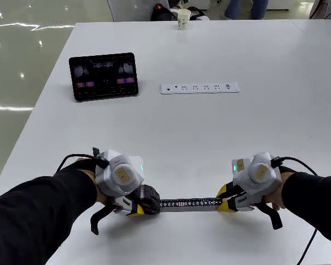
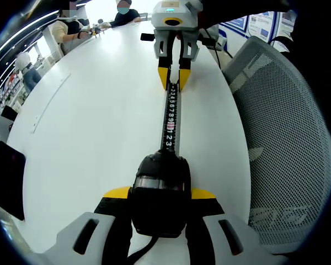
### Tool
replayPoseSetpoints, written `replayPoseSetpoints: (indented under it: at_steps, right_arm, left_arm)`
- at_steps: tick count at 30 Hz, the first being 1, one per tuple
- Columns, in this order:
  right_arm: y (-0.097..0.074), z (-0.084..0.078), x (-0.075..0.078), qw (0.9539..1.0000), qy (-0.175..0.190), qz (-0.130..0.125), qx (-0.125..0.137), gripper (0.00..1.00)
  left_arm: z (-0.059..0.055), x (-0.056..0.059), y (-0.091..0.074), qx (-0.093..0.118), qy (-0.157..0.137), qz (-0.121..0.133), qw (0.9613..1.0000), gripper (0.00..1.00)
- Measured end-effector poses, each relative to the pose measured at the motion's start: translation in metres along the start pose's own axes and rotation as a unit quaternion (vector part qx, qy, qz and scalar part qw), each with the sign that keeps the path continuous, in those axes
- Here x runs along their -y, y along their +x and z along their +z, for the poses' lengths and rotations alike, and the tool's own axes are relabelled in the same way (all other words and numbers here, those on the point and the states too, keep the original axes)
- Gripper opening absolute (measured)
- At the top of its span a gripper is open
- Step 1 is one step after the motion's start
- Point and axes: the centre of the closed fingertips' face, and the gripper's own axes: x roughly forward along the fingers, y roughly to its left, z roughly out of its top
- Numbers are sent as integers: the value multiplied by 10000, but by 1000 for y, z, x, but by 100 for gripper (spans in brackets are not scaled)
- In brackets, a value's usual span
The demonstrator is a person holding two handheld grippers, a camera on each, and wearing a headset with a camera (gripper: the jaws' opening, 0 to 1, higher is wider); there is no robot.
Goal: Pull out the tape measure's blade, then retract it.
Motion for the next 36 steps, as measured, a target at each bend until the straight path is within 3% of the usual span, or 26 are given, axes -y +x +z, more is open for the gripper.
replayPoseSetpoints:
  at_steps: [36]
  right_arm:
    - [-8,-8,1,10000,42,17,-46,10]
  left_arm:
    - [0,-1,1,-1,0,-17,10000,31]
